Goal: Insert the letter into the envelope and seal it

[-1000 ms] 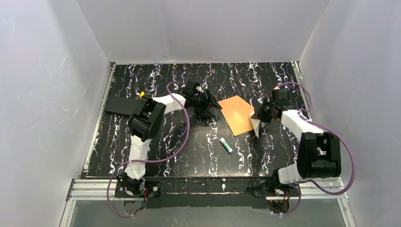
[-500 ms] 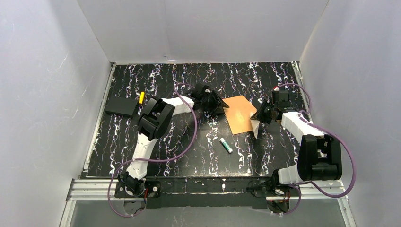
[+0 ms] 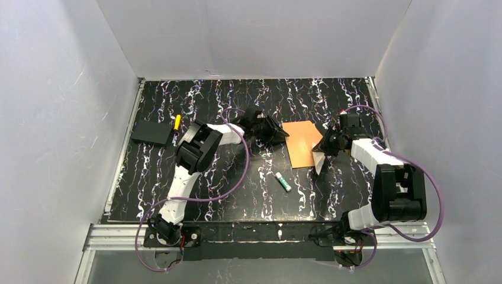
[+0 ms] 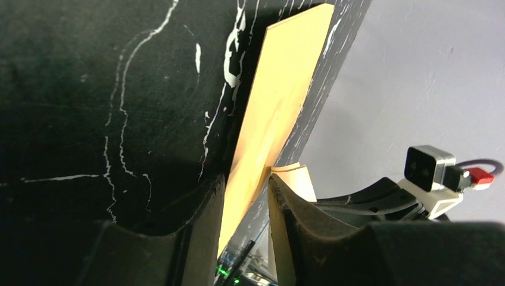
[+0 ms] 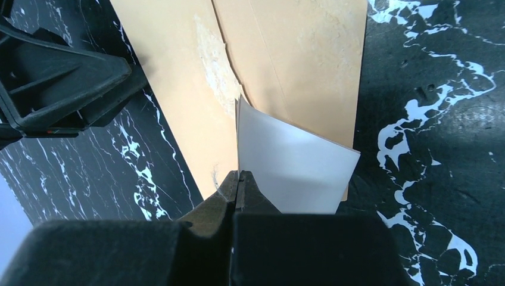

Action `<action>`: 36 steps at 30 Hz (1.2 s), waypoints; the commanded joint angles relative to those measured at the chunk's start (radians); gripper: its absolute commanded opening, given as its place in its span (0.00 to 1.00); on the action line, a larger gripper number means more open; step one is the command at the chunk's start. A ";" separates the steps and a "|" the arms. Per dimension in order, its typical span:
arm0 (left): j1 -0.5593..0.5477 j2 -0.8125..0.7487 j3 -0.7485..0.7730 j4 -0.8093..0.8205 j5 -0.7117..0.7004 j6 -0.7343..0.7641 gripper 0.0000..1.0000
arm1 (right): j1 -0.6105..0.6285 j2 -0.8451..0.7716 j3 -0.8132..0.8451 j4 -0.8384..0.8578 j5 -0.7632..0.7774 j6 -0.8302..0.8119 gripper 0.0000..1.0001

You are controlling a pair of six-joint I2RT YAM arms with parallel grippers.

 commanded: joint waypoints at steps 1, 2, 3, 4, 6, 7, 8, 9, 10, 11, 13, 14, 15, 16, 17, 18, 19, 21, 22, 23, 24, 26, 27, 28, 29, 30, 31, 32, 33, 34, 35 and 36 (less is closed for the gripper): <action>-0.007 0.020 -0.042 -0.066 0.004 0.126 0.33 | 0.002 0.016 0.022 0.044 -0.074 -0.038 0.01; -0.006 0.017 -0.040 -0.066 0.008 0.134 0.33 | 0.002 0.015 0.022 0.062 -0.102 -0.043 0.01; -0.001 0.015 -0.039 -0.066 0.018 0.135 0.34 | 0.002 0.016 0.022 0.083 -0.135 -0.047 0.01; 0.001 0.016 -0.031 -0.066 0.031 0.138 0.34 | 0.002 0.018 0.022 0.095 -0.167 -0.049 0.01; 0.003 0.021 -0.007 -0.066 0.051 0.146 0.34 | 0.002 0.027 0.025 0.108 -0.201 -0.046 0.01; 0.002 0.025 0.003 -0.063 0.058 0.143 0.34 | 0.002 0.031 0.024 0.113 -0.212 -0.044 0.01; 0.000 0.033 0.011 -0.055 0.074 0.136 0.33 | 0.002 0.034 0.022 0.115 -0.214 -0.041 0.01; 0.000 0.043 0.018 -0.043 0.084 0.128 0.31 | 0.002 0.037 0.020 0.116 -0.215 -0.039 0.01; 0.000 0.047 0.019 -0.033 0.089 0.125 0.26 | 0.002 0.040 0.017 0.119 -0.215 -0.040 0.01; 0.000 0.046 0.018 -0.030 0.085 0.127 0.17 | 0.002 0.043 0.017 0.117 -0.211 -0.041 0.01; 0.006 0.032 0.001 -0.030 0.075 0.138 0.03 | 0.002 0.042 0.022 0.108 -0.198 -0.039 0.01; 0.011 0.024 -0.007 -0.029 0.075 0.148 0.00 | 0.002 0.040 0.027 0.104 -0.190 -0.038 0.01; 0.019 0.013 -0.019 -0.030 0.073 0.159 0.00 | 0.002 0.035 0.037 0.094 -0.180 -0.037 0.01; 0.028 0.002 -0.030 -0.030 0.076 0.172 0.00 | 0.002 0.031 0.052 0.079 -0.162 -0.038 0.01; 0.040 -0.011 -0.040 -0.035 0.085 0.189 0.00 | 0.002 0.026 0.071 0.057 -0.144 -0.039 0.01; 0.054 -0.025 -0.051 -0.046 0.097 0.211 0.00 | 0.001 0.020 0.094 0.029 -0.127 -0.044 0.01; 0.072 -0.044 -0.063 -0.069 0.107 0.237 0.00 | 0.002 0.011 0.116 0.011 -0.113 -0.047 0.01; 0.119 -0.082 -0.091 -0.095 0.155 0.270 0.00 | 0.002 -0.006 0.162 -0.015 -0.105 -0.050 0.01; 0.145 -0.103 -0.104 -0.116 0.179 0.284 0.00 | 0.002 -0.012 0.183 -0.016 -0.112 -0.051 0.01; 0.171 -0.124 -0.114 -0.143 0.208 0.304 0.00 | 0.002 -0.017 0.203 -0.010 -0.131 -0.047 0.01; 0.195 -0.156 -0.123 -0.174 0.226 0.329 0.00 | 0.002 -0.021 0.217 0.008 -0.161 -0.042 0.01; 0.240 -0.202 -0.123 -0.290 0.229 0.404 0.00 | 0.002 -0.019 0.231 0.083 -0.267 -0.010 0.01; 0.257 -0.218 -0.104 -0.389 0.231 0.463 0.00 | 0.003 -0.015 0.232 0.140 -0.319 0.018 0.01; 0.273 -0.230 -0.081 -0.486 0.224 0.536 0.00 | 0.010 -0.010 0.225 0.202 -0.362 0.059 0.01; 0.279 -0.240 -0.062 -0.578 0.214 0.603 0.00 | 0.020 -0.003 0.222 0.256 -0.385 0.085 0.01; 0.283 -0.249 -0.046 -0.657 0.204 0.657 0.00 | 0.034 0.003 0.219 0.293 -0.388 0.106 0.01; 0.286 -0.256 -0.034 -0.727 0.192 0.714 0.00 | 0.053 0.009 0.213 0.328 -0.385 0.125 0.01; 0.288 -0.263 -0.028 -0.783 0.177 0.759 0.00 | 0.075 0.015 0.208 0.364 -0.379 0.139 0.01; 0.291 -0.271 -0.032 -0.826 0.160 0.792 0.00 | 0.096 0.020 0.204 0.394 -0.363 0.159 0.01; 0.296 -0.282 -0.042 -0.855 0.144 0.811 0.00 | 0.118 0.025 0.198 0.420 -0.339 0.178 0.01; 0.305 -0.293 -0.063 -0.866 0.140 0.824 0.00 | 0.136 0.029 0.188 0.454 -0.314 0.200 0.01; 0.316 -0.306 -0.084 -0.868 0.146 0.834 0.00 | 0.153 0.031 0.178 0.493 -0.285 0.222 0.01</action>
